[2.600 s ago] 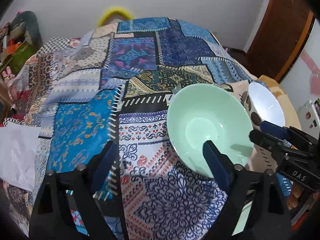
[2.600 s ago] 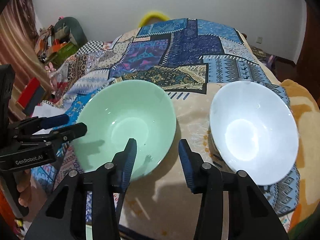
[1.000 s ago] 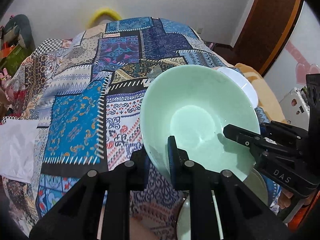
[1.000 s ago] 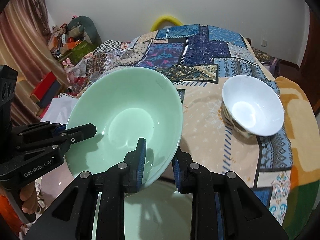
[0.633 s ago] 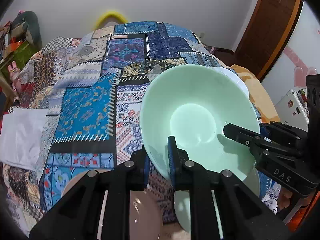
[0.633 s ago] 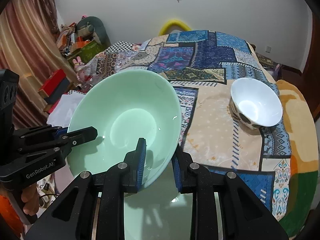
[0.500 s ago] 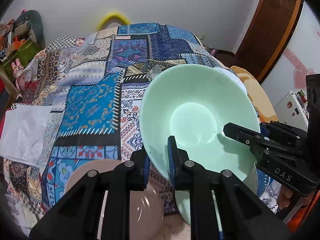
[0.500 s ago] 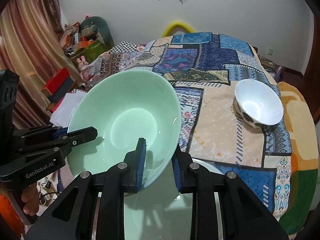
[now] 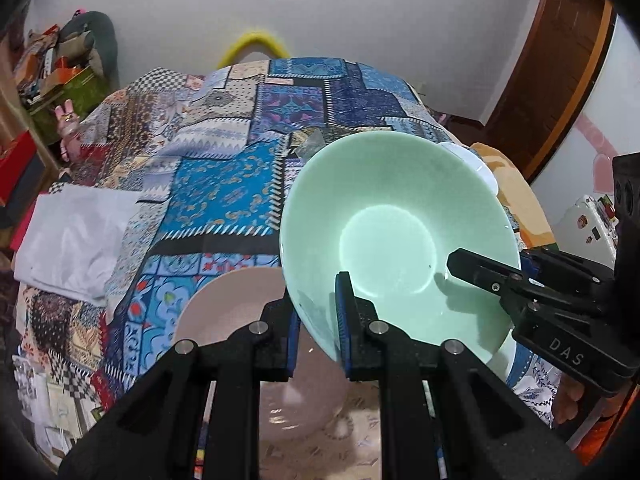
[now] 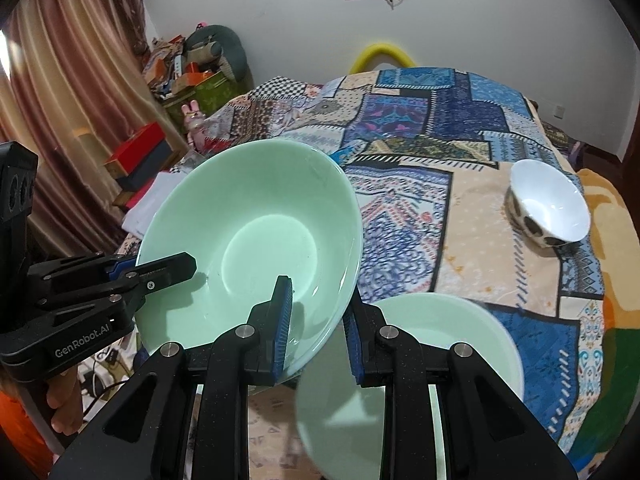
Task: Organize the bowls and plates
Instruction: 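Carry the mint green bowl over the plate stack and lower it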
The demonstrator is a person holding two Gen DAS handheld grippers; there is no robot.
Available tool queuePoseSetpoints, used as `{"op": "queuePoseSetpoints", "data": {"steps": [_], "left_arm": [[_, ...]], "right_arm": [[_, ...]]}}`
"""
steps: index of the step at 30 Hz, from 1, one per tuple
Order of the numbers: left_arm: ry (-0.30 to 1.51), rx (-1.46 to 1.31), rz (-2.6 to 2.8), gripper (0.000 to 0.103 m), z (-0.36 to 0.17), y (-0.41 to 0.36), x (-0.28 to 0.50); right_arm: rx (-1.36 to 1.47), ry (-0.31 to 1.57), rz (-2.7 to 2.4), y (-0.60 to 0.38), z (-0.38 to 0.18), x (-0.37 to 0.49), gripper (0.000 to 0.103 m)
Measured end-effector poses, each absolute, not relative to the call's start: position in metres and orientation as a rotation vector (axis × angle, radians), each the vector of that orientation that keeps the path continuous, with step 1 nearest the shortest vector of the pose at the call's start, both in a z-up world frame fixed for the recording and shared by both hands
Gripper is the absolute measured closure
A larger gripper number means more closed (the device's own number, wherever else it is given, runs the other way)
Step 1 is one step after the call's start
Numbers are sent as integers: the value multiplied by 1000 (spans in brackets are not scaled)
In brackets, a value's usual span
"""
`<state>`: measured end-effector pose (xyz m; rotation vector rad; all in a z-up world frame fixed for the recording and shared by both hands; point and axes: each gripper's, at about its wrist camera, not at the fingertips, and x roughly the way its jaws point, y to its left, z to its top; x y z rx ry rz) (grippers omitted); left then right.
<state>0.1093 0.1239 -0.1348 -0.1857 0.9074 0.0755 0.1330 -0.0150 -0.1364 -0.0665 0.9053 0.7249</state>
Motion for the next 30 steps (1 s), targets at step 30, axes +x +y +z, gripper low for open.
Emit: {"op": "queuePoseSetpoints", "data": {"steps": [30], "left_arm": [[1042, -287, 190, 87, -213, 199, 59]], "right_arm": [[-112, 1085, 806, 52, -201, 109, 80]]}}
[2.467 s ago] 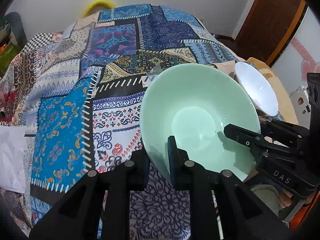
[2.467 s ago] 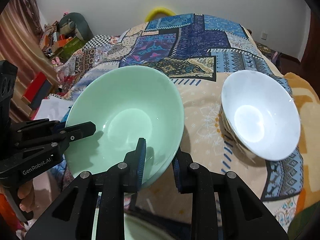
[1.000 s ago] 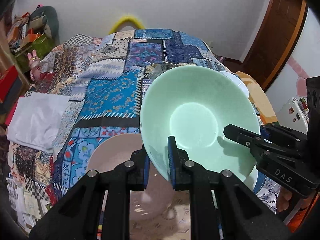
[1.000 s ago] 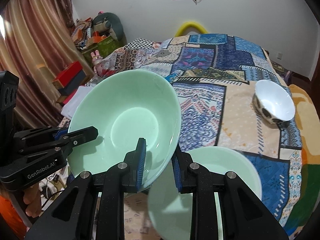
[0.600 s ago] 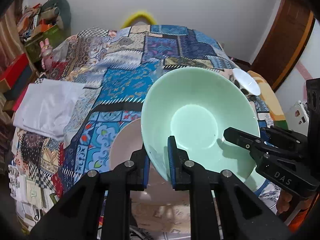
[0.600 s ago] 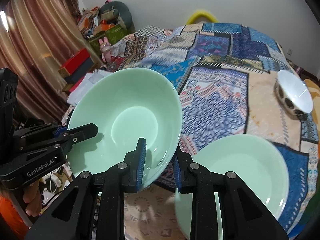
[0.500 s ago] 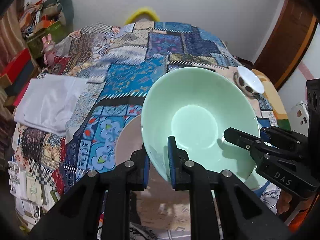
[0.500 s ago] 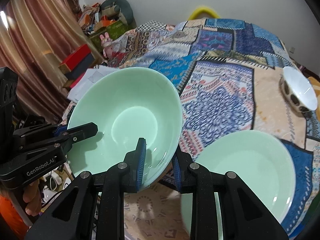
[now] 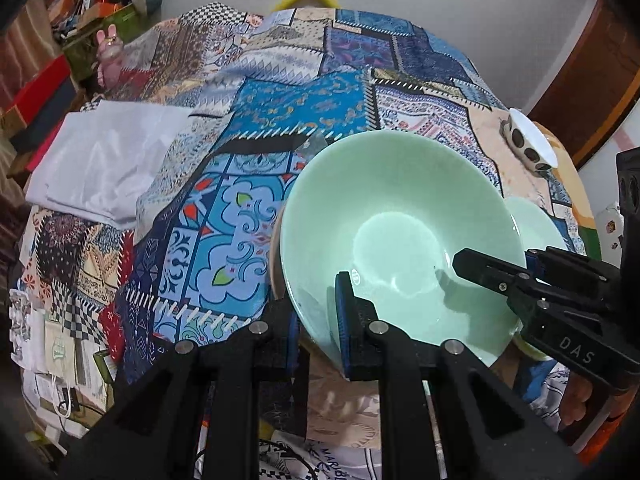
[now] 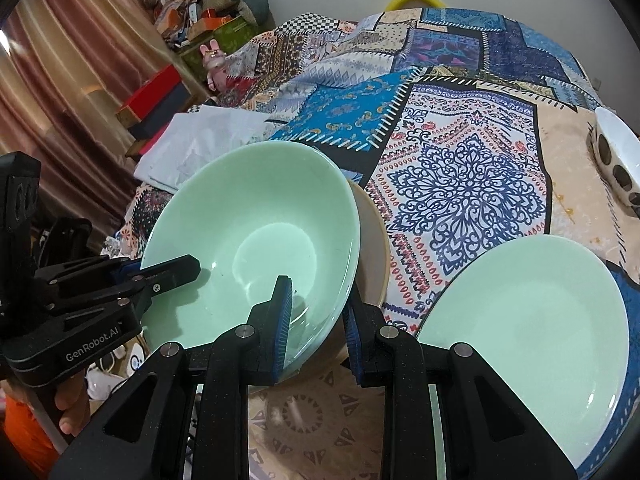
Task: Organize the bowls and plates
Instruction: 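Carry the mint green bowl over the plate stack and lower it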
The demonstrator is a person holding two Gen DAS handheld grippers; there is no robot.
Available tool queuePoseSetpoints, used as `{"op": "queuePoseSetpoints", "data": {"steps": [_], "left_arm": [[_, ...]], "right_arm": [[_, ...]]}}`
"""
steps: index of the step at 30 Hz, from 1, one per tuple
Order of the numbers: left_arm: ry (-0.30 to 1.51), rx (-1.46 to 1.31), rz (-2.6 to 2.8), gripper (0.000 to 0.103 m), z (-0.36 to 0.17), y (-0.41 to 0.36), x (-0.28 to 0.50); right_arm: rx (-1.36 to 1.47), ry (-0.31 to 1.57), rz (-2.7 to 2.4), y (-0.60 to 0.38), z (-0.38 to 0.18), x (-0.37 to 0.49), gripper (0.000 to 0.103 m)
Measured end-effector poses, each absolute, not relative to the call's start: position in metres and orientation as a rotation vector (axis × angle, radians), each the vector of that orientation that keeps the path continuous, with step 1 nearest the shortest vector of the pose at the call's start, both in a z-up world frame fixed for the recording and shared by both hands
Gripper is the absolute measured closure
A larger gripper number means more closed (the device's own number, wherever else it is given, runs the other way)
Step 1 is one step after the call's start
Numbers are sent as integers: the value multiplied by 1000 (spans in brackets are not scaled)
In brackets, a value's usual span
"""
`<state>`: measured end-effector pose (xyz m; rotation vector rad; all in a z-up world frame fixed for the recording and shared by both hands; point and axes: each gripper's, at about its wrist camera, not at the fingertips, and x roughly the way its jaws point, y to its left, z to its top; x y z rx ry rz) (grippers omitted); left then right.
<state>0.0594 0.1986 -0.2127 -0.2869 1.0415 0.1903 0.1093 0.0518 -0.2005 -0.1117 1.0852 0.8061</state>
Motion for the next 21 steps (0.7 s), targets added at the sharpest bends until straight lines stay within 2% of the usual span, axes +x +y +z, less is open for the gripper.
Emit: {"op": "queuePoseSetpoints", "data": {"steps": [21], "left_arm": [[1070, -243, 200, 87, -229, 194, 72]], "right_arm": [[-134, 1073, 815, 42, -196, 113, 78]]}}
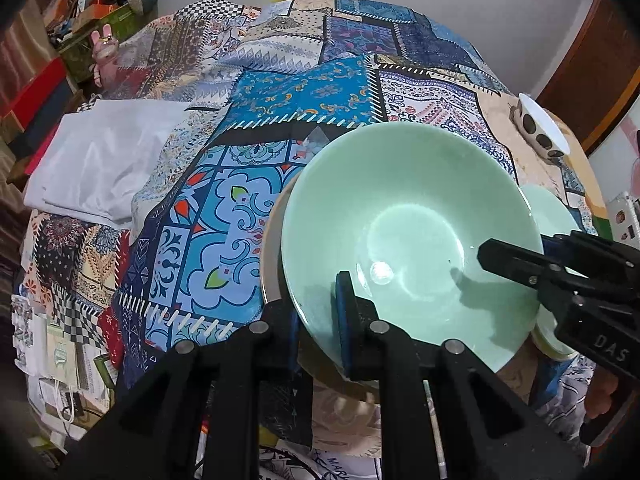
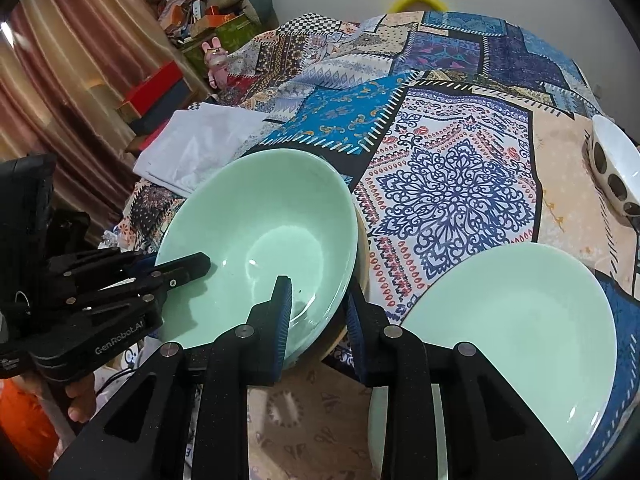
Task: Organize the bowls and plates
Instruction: 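Carry the mint green bowl over the plate stack and lower it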
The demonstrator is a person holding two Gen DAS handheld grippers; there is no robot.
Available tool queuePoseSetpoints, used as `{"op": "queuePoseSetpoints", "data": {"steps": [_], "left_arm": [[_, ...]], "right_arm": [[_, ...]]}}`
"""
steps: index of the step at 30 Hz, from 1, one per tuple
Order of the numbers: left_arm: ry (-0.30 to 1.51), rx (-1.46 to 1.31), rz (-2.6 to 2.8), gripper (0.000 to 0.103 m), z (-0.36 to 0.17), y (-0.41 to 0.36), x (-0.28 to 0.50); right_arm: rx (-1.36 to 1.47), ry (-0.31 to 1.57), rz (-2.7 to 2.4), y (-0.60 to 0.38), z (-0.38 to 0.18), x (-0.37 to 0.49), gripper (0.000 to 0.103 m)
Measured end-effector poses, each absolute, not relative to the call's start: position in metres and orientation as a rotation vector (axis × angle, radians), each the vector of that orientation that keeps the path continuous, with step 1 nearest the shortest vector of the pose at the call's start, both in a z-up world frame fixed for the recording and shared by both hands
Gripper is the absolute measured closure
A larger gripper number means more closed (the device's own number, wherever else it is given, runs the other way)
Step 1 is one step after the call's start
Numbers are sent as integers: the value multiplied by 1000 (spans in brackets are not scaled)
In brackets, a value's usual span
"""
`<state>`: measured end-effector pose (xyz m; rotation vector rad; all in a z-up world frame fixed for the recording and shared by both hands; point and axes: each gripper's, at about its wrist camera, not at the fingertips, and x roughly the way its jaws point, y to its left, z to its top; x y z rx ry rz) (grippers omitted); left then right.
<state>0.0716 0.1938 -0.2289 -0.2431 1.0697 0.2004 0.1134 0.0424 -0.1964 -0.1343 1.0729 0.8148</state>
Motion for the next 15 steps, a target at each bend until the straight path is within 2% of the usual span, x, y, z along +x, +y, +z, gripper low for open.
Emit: {"op": "queuePoseSetpoints", "data": {"steps": [15], "left_arm": [[1097, -141, 238, 84, -224, 178, 78]], "right_arm": [[-88, 1029, 812, 5, -181, 116, 77]]}}
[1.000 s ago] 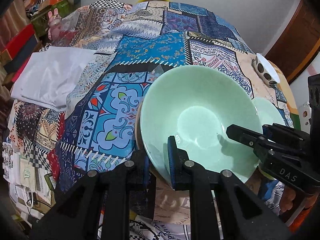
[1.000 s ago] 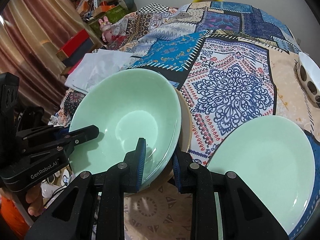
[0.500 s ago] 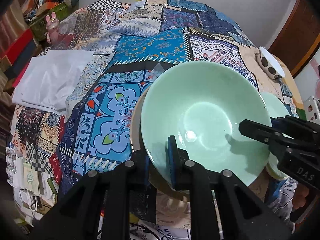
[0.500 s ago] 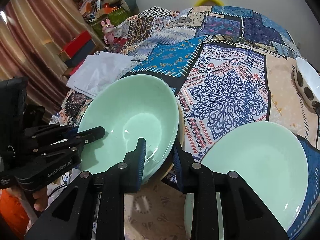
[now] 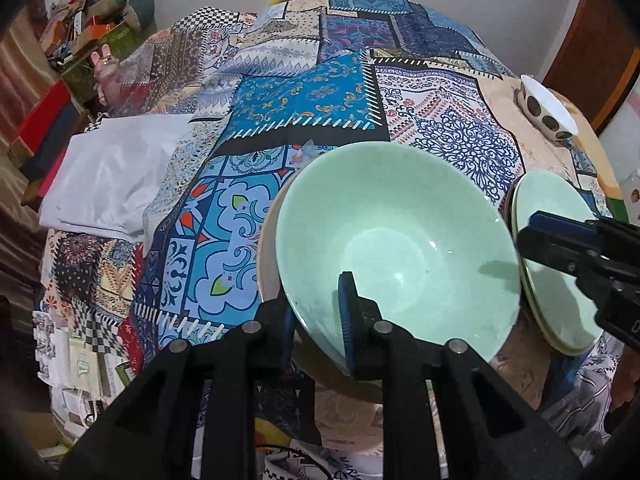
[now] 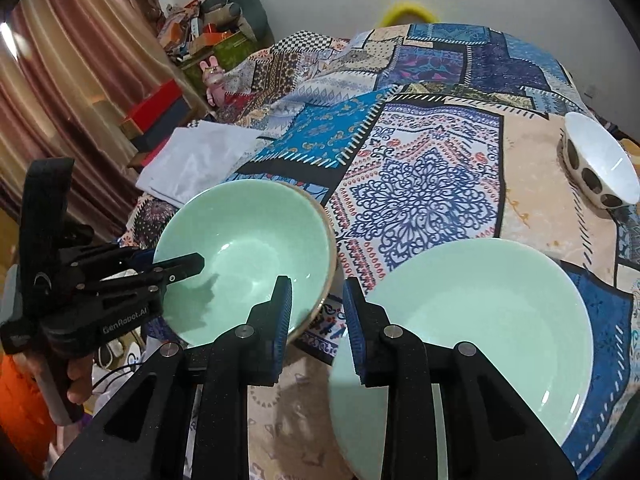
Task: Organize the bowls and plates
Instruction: 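Open both grippers off the mint green bowl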
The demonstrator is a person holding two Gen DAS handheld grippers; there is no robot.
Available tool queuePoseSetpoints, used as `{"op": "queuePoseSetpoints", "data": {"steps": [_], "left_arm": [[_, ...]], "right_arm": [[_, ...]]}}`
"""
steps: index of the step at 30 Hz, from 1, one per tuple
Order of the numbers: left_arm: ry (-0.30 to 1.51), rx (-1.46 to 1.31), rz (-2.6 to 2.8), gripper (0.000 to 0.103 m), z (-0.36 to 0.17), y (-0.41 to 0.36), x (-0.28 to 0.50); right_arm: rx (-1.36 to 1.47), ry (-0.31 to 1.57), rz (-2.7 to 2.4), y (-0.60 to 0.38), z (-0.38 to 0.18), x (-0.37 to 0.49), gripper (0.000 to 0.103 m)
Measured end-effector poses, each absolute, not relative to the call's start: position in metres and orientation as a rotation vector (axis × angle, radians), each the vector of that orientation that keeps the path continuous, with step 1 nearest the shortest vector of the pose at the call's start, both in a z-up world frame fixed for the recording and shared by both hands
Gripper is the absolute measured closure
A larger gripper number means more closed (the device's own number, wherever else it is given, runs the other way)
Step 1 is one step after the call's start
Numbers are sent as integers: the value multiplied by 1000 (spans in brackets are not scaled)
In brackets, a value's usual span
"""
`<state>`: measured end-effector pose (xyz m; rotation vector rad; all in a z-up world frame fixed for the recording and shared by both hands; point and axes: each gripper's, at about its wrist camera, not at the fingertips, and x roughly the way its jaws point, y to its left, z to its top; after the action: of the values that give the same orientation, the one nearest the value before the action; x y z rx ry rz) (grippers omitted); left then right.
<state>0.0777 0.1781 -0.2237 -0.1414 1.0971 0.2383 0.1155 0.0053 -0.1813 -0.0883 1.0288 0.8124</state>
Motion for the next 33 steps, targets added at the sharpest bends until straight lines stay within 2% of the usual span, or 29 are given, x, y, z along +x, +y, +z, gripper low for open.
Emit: {"op": "queuePoseSetpoints", "data": {"steps": [3, 5, 7, 12, 14, 15, 16, 23, 26, 33], "left_arm": [[1115, -148, 242, 78, -219, 177, 81], [1112, -166, 250, 65, -213, 178, 82], [1097, -169, 260, 61, -206, 177, 82], [1025, -179, 252, 48, -179, 173, 80], [990, -184, 245, 44, -165, 167, 81], [973, -183, 241, 42, -158, 164, 81], [954, -184, 236, 37, -151, 160, 82], [843, -154, 176, 19, -115, 123, 103], [821, -137, 146, 14, -107, 107, 118], [819, -111, 71, 12, -106, 74, 170]], "right_arm": [[-76, 1015, 810, -5, -176, 116, 76], [-74, 1002, 802, -13, -171, 117, 74], [-74, 980, 783, -23, -165, 118, 67], [-69, 926, 735, -50, -148, 127, 63], [-56, 899, 707, -65, -139, 134, 58], [-53, 885, 692, -71, -136, 137, 51], [-51, 869, 674, -78, -132, 139, 48], [-37, 818, 559, -126, -117, 168, 47], [-30, 812, 504, -146, -116, 183, 47], [-14, 826, 387, -184, -129, 228, 47]]}}
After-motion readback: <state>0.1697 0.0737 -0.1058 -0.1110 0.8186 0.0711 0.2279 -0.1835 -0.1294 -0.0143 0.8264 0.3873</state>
